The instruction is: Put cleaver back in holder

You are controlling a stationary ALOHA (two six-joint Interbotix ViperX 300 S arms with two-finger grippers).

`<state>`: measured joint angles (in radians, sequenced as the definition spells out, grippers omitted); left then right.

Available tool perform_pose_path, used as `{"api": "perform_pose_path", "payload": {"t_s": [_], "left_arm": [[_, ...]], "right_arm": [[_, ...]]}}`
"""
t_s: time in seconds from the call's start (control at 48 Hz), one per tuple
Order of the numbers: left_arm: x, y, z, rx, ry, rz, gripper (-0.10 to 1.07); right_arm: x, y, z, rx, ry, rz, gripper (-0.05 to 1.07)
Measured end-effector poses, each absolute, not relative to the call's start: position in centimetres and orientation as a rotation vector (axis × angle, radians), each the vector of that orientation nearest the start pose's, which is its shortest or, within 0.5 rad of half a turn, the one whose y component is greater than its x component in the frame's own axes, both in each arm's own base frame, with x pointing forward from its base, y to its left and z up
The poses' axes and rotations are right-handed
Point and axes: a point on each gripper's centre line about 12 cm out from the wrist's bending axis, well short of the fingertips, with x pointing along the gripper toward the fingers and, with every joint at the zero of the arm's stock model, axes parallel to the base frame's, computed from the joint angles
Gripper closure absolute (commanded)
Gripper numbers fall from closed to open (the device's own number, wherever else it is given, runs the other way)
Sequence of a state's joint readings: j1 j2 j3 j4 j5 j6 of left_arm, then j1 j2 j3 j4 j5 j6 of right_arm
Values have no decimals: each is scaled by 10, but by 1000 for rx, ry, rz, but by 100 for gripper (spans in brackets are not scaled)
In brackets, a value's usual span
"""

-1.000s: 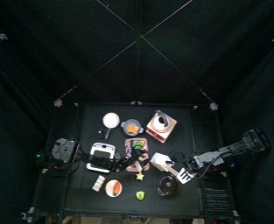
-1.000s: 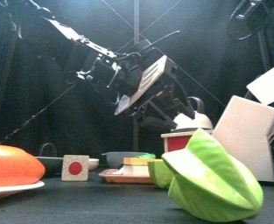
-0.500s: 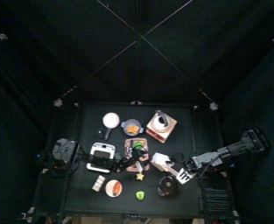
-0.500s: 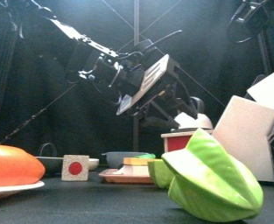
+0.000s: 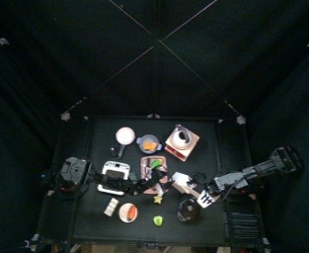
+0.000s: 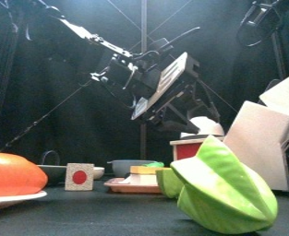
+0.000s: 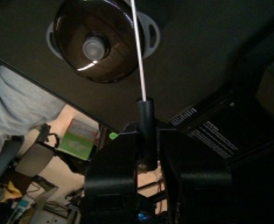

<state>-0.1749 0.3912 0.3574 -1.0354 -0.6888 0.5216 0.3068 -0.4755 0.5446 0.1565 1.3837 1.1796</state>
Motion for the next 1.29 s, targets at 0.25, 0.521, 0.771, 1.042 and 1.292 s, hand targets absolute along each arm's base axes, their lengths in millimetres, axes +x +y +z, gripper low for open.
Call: {"api": "perform_pose_path", "payload": {"t_s": [0.25,0.521,0.771,1.042,1.292], "left_arm": [[488,-21,147,-257,235,455,11],[488,-21,146,-258,236,455,11],[489,-21,147,-261,236,453,11],[490,-21,145,-258,240,453,11],[490,-22,146,-260,237,452,11]], "right_arm": [[217,82,286,845,1484,-555,58],[223,84,285,828,1527,-574,58],[224,83,288,839,1537,-579,58],[228,82,288,851,1563,-600,58],[233,76,288,859,1590,-627,58]]}}
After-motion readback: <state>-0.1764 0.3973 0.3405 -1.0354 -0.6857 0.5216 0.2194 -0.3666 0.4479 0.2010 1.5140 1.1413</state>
